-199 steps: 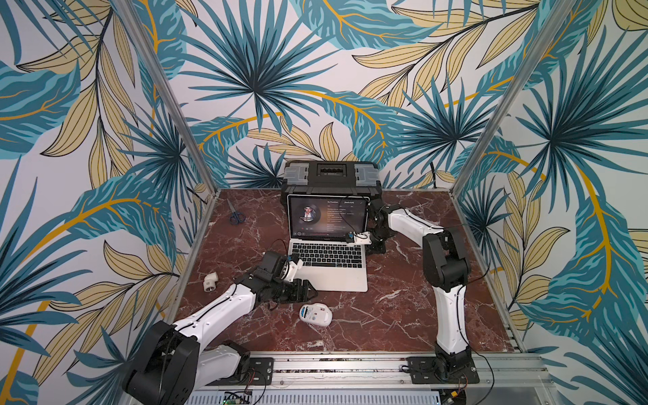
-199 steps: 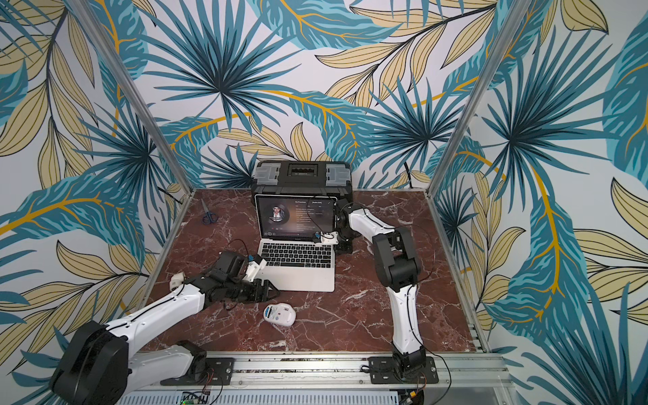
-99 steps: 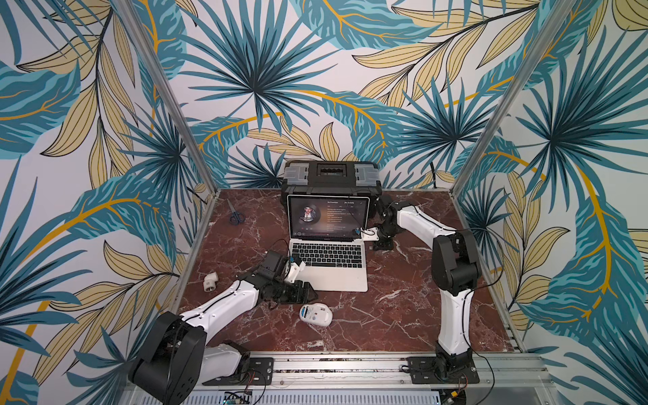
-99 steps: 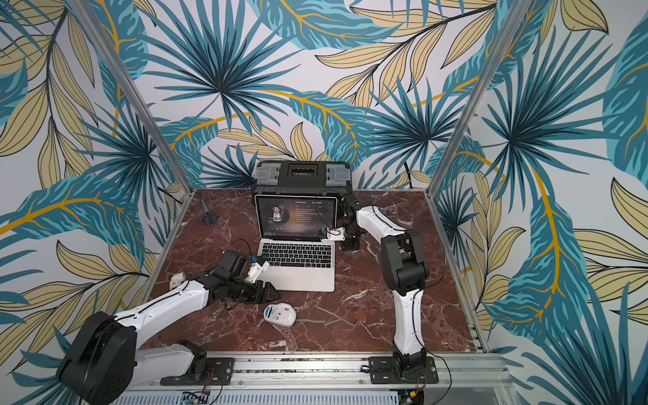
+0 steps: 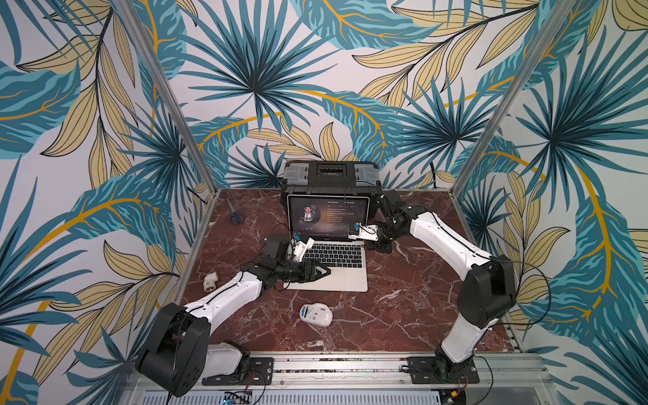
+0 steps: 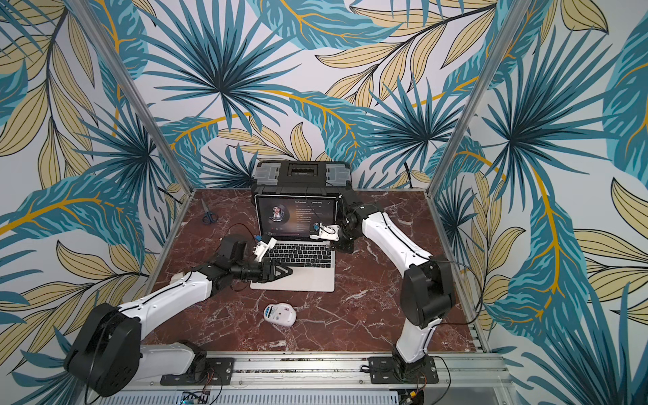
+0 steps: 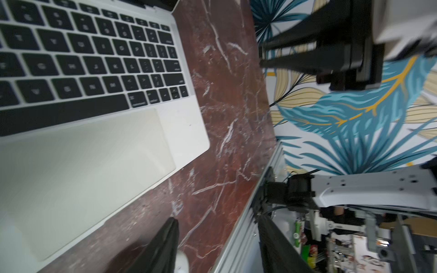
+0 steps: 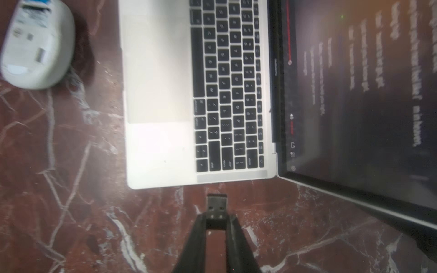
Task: Remove the wireless mouse receiver from the laptop
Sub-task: Take out the USB plug from the USB port.
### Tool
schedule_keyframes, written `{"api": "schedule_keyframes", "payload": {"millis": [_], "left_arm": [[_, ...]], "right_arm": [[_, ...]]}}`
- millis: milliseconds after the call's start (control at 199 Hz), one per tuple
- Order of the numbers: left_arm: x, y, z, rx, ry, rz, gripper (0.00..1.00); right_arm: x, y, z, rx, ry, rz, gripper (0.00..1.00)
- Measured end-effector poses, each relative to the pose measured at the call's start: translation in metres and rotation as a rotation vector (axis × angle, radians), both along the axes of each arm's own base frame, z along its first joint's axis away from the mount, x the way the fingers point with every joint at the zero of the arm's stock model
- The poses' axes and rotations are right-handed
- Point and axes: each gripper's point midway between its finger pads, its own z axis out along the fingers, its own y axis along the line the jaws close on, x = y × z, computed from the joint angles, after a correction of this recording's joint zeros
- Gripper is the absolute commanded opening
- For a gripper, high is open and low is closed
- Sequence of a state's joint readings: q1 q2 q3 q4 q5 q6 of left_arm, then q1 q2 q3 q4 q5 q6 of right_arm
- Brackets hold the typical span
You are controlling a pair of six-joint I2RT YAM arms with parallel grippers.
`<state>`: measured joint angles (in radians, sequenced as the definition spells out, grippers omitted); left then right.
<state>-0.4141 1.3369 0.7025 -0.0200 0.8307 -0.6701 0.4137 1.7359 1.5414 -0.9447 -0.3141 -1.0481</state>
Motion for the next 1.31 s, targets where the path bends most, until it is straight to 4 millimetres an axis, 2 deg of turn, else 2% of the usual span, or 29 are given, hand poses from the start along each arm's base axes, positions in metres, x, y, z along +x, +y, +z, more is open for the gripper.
{"api": "schedule_keyframes", "payload": {"millis": [80, 216, 347, 528, 860, 1182, 1307], "left_arm": [[0.004, -0.009, 0.011, -0.074, 0.012, -0.022, 0.49], [0.000, -0.018, 0.025, -0.145, 0.023, -0.067, 0.49], [-0.005, -0.023, 0.037, -0.185, 0.018, -0.101, 0.49], [-0.014, -0.031, 0.043, -0.209, 0.021, -0.142, 0.47], [-0.020, -0.042, 0.051, -0.233, 0.017, -0.172, 0.36], [-0.018, -0.042, 0.048, -0.231, 0.029, -0.164, 0.18], [-0.017, -0.042, 0.046, -0.226, 0.035, -0.158, 0.17]], "right_arm": [[-0.019, 0.015, 0.012, 0.037, 0.026, 0.004, 0.00], [-0.043, 0.032, 0.024, 0.082, 0.081, -0.003, 0.00], [-0.059, 0.040, 0.030, 0.104, 0.118, -0.004, 0.00], [-0.074, 0.052, 0.032, 0.111, 0.154, 0.017, 0.00], [-0.082, 0.067, 0.034, 0.110, 0.164, 0.050, 0.00], [-0.083, 0.071, 0.031, 0.084, 0.148, 0.063, 0.00], [-0.082, 0.071, 0.031, 0.073, 0.138, 0.062, 0.00]]}}
